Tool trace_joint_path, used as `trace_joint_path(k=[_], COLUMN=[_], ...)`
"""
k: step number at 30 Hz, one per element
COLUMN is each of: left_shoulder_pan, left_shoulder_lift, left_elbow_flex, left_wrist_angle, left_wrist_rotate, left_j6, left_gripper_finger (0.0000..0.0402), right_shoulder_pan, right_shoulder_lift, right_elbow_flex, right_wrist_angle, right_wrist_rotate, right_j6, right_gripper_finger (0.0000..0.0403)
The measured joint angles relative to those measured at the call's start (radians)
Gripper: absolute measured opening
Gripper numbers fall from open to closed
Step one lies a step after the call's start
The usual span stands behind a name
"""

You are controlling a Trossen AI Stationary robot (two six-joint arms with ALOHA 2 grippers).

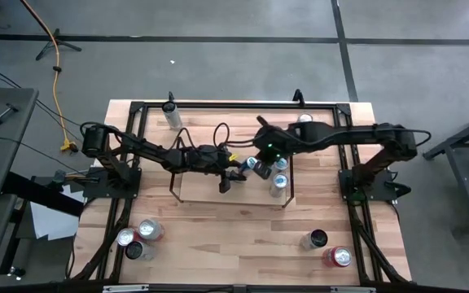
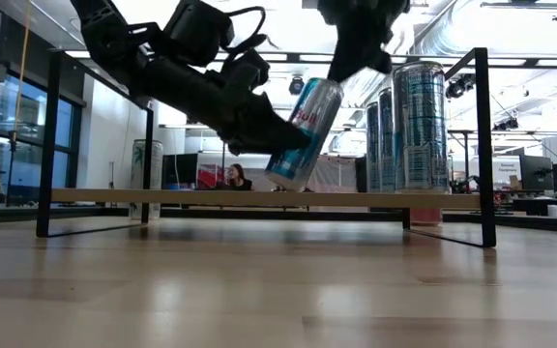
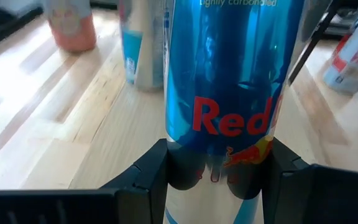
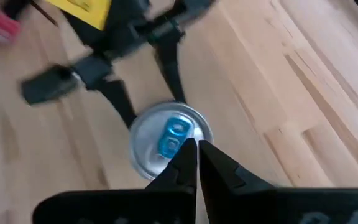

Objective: Place canned beverage on shelf
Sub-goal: Put the blue soda can aligned with the other blue soda can on the shelf

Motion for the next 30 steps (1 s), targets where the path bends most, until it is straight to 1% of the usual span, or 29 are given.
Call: trace_joint_path(k=[3,9,21,25,28,30], left_shoulder_pan=[0.000,0.000,0.013,0.018,0.019,0.019], left_shoulder_lift=[0.000,0.000,0.000,0.000,0.000,0.000], left_elbow_flex=[0.000,0.000,0.000,0.000,0.000,0.000], left_wrist_angle=[0.005,0.011,0.017,0.017,0.015,0.013], left_wrist_rotate=[-0.002,-0.005,-0.014,-0.014,-0.017,-0.018], left_j6=[0.007,0.036,0.066,0.066,0.064,0.064], left_gripper_finger=[0.0123,0.0128,0.0134,0.0134,0.0134,0.0134], right_shoulder_pan=[-0.002,0.000,0.027,0.045,0.053,0.053], right_shoulder_lift=[0.025,0.035,0.035,0.035,0.041,0.046], right_elbow_flex=[0.000,0.001,0.001,0.001,0.001,0.001], right_wrist_angle=[0.000,0.100,0.122,0.117,0.115,0.118], right_wrist_rotate=[0.002,-0.027,-0.033,-0.021,0.019,0.021], right_j6=[-0.008,-0.022,0.035,0.050,0.050,0.053], right_gripper_finger=[0.0000,0.0000,0.0000,0.0000,0.0000,0.0000])
